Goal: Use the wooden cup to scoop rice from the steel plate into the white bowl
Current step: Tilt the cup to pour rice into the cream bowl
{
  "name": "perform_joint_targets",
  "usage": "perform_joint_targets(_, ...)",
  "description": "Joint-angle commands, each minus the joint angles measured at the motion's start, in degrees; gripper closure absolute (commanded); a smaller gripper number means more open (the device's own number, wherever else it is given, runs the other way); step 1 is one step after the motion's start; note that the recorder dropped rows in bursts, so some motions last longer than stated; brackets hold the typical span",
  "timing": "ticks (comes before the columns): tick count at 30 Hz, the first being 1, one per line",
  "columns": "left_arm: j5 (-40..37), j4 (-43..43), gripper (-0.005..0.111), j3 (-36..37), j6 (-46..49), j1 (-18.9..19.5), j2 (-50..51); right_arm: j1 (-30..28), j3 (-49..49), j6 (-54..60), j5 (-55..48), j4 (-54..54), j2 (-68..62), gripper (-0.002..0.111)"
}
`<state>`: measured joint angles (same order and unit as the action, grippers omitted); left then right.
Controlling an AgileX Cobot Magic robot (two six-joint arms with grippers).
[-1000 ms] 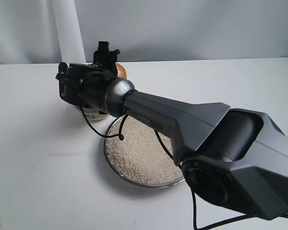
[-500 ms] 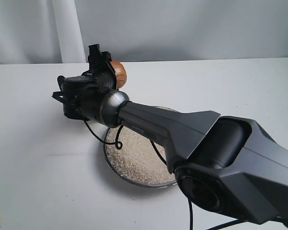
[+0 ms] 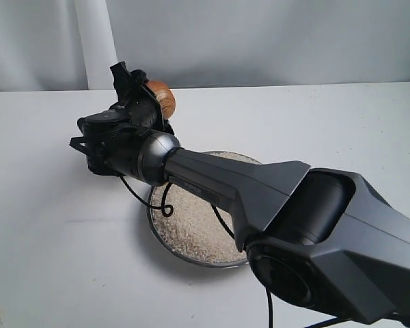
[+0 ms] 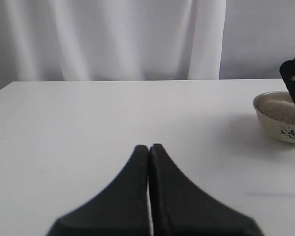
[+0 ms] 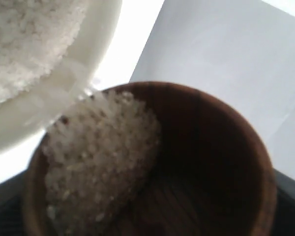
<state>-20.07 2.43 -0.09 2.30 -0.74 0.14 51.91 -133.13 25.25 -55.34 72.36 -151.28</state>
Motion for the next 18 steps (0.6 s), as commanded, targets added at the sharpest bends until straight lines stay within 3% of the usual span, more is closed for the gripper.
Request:
perform_joint_targets(1, 0.33, -0.02, 0.107, 0.09, -0.22, -0.15, -0.14, 0.0, -0.6, 3.32, -0.23, 2.2, 0.08, 0.108)
perform_joint_targets(18, 0.33, -0.02, 0.107, 0.09, -0.22, -0.15, -0.14, 0.0, -0.6, 6.41, 0.21, 7.56, 0.08, 0.108)
